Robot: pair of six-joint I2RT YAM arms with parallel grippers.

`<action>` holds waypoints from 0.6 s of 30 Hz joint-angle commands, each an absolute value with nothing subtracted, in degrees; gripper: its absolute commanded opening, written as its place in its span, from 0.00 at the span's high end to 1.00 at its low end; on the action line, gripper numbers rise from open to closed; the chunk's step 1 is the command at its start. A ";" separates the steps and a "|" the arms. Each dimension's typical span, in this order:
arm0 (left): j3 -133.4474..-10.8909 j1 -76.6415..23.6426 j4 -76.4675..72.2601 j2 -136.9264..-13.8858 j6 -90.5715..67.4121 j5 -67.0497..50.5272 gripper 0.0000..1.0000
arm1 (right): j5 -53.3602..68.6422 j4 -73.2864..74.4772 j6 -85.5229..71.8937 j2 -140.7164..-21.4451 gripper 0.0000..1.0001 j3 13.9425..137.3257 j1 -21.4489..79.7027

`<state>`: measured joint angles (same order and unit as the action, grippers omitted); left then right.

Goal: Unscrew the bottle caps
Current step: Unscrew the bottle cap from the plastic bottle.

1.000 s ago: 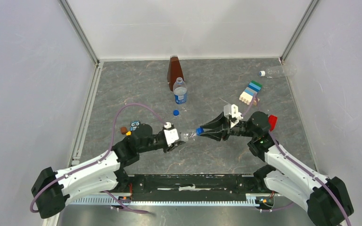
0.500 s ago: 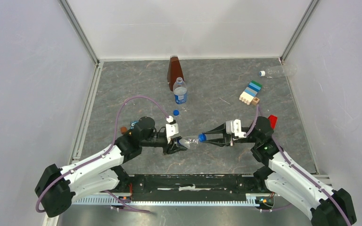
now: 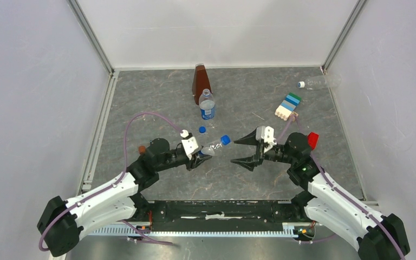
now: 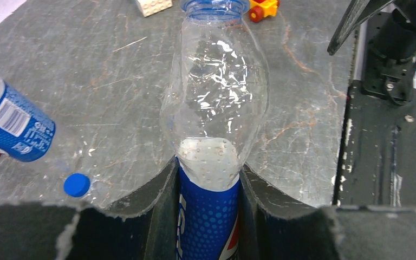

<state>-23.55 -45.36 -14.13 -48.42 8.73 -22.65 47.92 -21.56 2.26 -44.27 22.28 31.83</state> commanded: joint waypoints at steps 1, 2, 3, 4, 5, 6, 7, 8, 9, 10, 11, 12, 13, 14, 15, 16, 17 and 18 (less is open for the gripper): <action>-23.57 -45.33 -17.84 -48.43 12.08 -17.47 0.98 | 41.70 -23.00 -6.56 -46.02 0.25 27.08 31.99; -23.32 -45.50 -18.41 -48.57 12.18 -15.99 0.98 | 40.67 -23.66 -8.77 -46.55 0.25 27.52 31.99; -22.93 -45.89 -19.00 -48.58 12.80 -14.77 0.98 | 39.80 -24.84 -11.24 -47.19 0.25 27.97 31.93; -22.37 -46.36 -19.65 -48.53 13.51 -13.72 0.98 | 39.37 -26.33 -13.51 -48.03 0.25 28.12 31.79; -21.73 -47.11 -20.44 -48.35 14.47 -12.25 0.98 | 39.29 -28.28 -16.32 -48.75 0.25 28.12 31.75; -21.17 -47.96 -21.04 -48.13 15.41 -10.95 0.98 | 39.41 -30.15 -19.47 -49.80 0.25 28.26 31.57; -20.87 -48.76 -21.17 -47.95 16.32 -9.52 0.98 | 39.82 -32.37 -21.85 -51.02 0.25 28.38 31.36; -20.66 -49.38 -21.22 -47.73 16.99 -7.98 0.98 | 40.42 -34.43 -24.68 -52.16 0.25 28.34 31.25; -20.57 -50.06 -21.12 -47.66 17.73 -6.90 0.98 | 41.09 -37.13 -26.97 -53.19 0.26 28.21 31.20; -20.48 -50.68 -21.13 -47.50 18.26 -5.71 0.98 | 41.54 -39.19 -29.65 -54.32 0.26 28.05 31.07; -20.35 -51.07 -21.16 -47.31 18.76 -4.99 0.98 | 41.97 -41.44 -31.79 -55.43 0.26 27.95 31.02; -20.24 -51.42 -21.23 -47.12 19.05 -4.40 0.98 | 42.17 -42.57 -33.14 -56.66 0.27 28.03 30.98; -20.13 -51.65 -21.24 -46.90 19.41 -3.93 0.98 | 42.00 -42.65 -34.16 -57.66 0.28 28.37 31.02; -20.00 -51.84 -21.34 -46.63 19.51 -3.66 0.98 | 41.50 -41.21 -34.21 -58.81 0.29 29.21 31.03; -19.95 -52.00 -21.47 -46.30 19.66 -3.52 0.98 | 40.76 -38.91 -33.53 -59.79 0.30 30.03 31.03; -19.79 -52.11 -21.72 -46.11 19.67 -3.59 0.98 | 40.09 -37.27 -33.06 -60.86 0.31 30.78 31.01; -19.50 -52.12 -22.08 -45.82 19.60 -3.77 0.98 | 39.99 -36.89 -33.21 -61.53 0.31 31.08 31.01; -19.43 -52.12 -22.48 -45.64 19.51 -3.89 0.98 | 40.18 -37.94 -33.98 -62.12 0.32 31.05 31.02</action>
<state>-20.12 -51.70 -17.43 -47.40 16.71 -6.04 41.21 -35.83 -29.80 -60.10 27.44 31.22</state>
